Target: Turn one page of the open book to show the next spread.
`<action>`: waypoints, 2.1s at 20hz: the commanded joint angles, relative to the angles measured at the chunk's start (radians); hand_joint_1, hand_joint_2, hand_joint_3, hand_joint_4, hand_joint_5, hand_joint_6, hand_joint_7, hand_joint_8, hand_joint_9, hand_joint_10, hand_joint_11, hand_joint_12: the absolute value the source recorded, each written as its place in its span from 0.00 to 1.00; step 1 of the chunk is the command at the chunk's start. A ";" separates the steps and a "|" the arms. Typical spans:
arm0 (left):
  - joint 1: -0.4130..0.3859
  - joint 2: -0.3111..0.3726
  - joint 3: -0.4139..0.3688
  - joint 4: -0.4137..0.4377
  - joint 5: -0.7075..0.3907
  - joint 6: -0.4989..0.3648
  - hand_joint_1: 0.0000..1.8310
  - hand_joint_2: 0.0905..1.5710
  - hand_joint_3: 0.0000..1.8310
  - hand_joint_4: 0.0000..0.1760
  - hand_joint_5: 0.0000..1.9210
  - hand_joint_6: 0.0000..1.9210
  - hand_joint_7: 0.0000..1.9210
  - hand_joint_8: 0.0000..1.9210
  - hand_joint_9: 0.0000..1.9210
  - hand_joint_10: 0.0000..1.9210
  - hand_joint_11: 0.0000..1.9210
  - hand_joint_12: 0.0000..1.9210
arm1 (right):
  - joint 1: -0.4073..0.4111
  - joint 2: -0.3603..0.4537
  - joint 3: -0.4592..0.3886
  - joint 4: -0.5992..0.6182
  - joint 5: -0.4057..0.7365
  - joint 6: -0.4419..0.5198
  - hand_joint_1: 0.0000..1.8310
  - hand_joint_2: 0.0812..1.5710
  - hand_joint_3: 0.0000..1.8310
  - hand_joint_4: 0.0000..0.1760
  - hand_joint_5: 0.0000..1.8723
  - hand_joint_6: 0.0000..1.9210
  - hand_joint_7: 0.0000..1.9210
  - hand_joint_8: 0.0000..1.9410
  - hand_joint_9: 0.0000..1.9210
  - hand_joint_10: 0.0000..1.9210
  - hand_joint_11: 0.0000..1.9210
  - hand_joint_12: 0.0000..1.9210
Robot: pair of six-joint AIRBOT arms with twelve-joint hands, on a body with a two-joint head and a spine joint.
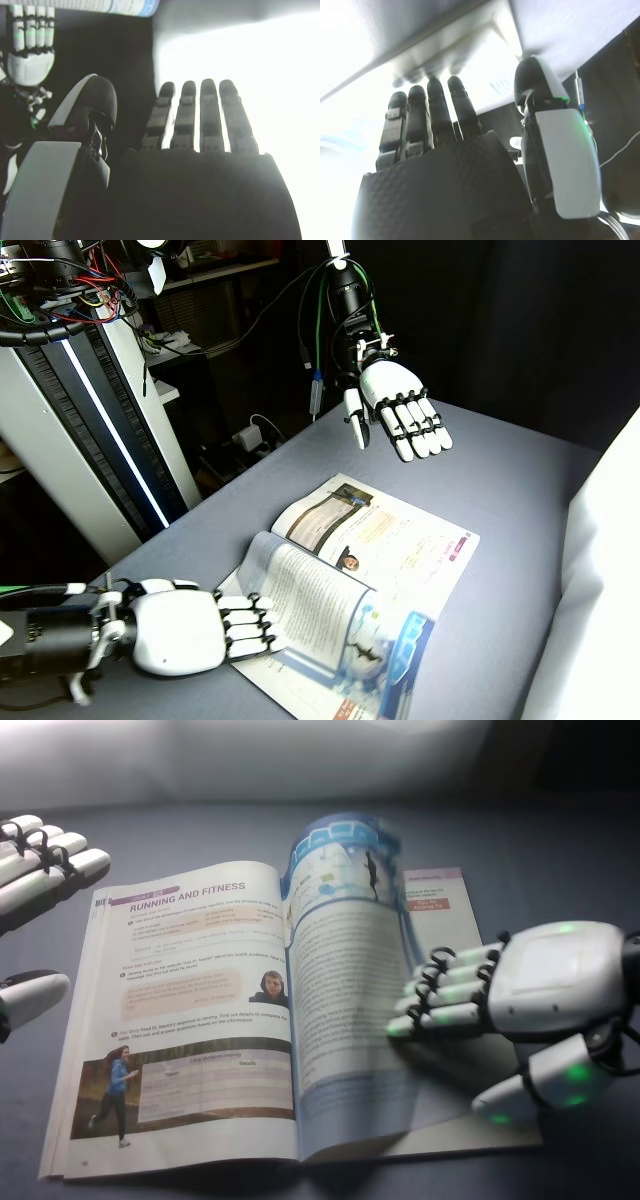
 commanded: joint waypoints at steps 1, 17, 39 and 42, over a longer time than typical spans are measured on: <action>-0.002 0.009 -0.002 -0.029 -0.137 0.005 0.08 0.97 0.00 0.00 0.00 0.00 0.00 0.00 0.00 0.00 0.00 0.00 | 0.012 -0.007 0.008 0.053 0.049 -0.008 0.00 0.79 0.00 0.00 0.00 0.00 0.00 0.00 0.00 0.00 0.00 0.00; 0.142 0.068 -0.050 -0.161 -0.314 0.046 0.00 0.96 0.00 0.00 0.01 0.00 0.00 0.00 0.00 0.00 0.00 0.00 | 0.086 -0.306 0.171 0.364 0.195 -0.290 0.00 0.79 0.00 0.00 0.02 0.00 0.00 0.00 0.00 0.00 0.00 0.00; 0.187 0.119 -0.070 -0.265 -0.458 0.077 0.03 0.96 0.00 0.00 0.04 0.00 0.00 0.00 0.00 0.00 0.00 0.00 | 0.274 -0.318 0.105 0.486 0.474 -0.433 0.00 0.80 0.00 0.00 0.08 0.01 0.20 0.00 0.18 0.03 0.00 0.15; 0.189 0.115 -0.073 -0.247 -0.442 0.077 0.00 0.98 0.06 0.31 0.08 0.00 0.08 0.00 0.10 0.00 0.00 0.36 | 0.285 -0.241 0.065 0.552 0.485 -0.503 0.00 0.80 0.00 0.00 0.08 0.01 0.20 0.00 0.18 0.03 0.00 0.13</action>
